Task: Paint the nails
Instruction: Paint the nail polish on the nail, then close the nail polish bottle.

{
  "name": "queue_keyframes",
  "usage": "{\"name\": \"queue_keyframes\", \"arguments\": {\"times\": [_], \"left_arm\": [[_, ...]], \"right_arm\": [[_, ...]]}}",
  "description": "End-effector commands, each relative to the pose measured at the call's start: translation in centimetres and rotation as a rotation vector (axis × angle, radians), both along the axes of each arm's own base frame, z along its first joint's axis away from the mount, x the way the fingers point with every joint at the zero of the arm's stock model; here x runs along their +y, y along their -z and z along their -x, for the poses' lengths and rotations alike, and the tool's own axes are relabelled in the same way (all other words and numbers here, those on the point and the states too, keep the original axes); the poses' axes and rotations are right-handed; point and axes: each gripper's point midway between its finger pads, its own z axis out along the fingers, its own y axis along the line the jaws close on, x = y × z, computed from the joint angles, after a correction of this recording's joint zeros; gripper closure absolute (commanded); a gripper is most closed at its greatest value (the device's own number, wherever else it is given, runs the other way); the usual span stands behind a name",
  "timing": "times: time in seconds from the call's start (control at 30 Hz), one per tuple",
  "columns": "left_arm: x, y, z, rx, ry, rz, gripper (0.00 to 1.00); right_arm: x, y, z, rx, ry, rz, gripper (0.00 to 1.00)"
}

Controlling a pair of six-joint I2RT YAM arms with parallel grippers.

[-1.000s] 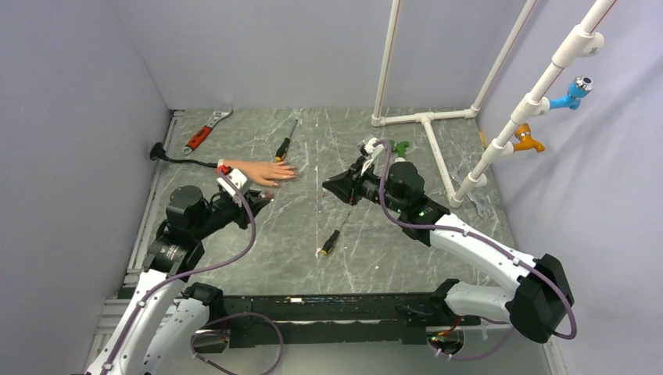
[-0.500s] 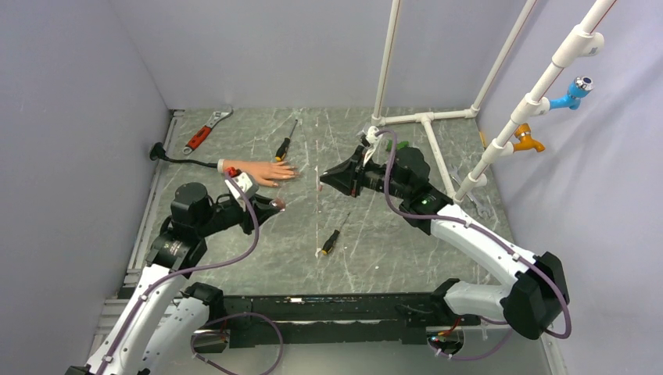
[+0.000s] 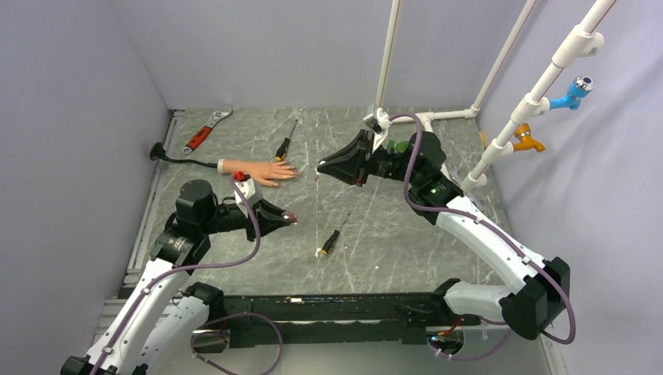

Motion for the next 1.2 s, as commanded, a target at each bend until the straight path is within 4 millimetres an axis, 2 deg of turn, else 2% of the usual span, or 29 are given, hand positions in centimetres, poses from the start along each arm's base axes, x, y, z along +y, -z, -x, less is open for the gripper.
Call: {"name": "queue_keyframes", "arguments": {"times": [0.0, 0.2, 0.63, 0.87, 1.17], "left_arm": [[-0.8, -2.9, 1.5, -0.075, 0.112, 0.060, 1.00], [-0.8, -2.7, 1.2, -0.064, 0.101, 0.050, 1.00], [-0.6, -2.5, 0.8, -0.076, 0.064, 0.034, 1.00], [-0.6, -2.4, 0.7, -0.079, 0.054, 0.029, 1.00], [-0.5, -2.6, 0.7, -0.089, 0.043, 0.029, 1.00]], "right_arm": [[0.0, -4.3, 3.1, -0.072, -0.149, -0.079, 1.00], [1.2, -3.1, 3.5, -0.012, -0.226, -0.040, 1.00], [5.4, -1.2, 5.2, 0.027, -0.305, 0.025, 1.00], [6.6, -0.7, 5.4, 0.032, -0.310, 0.042, 1.00], [7.1, 0.7, 5.3, 0.056, -0.302, 0.073, 1.00]]}}
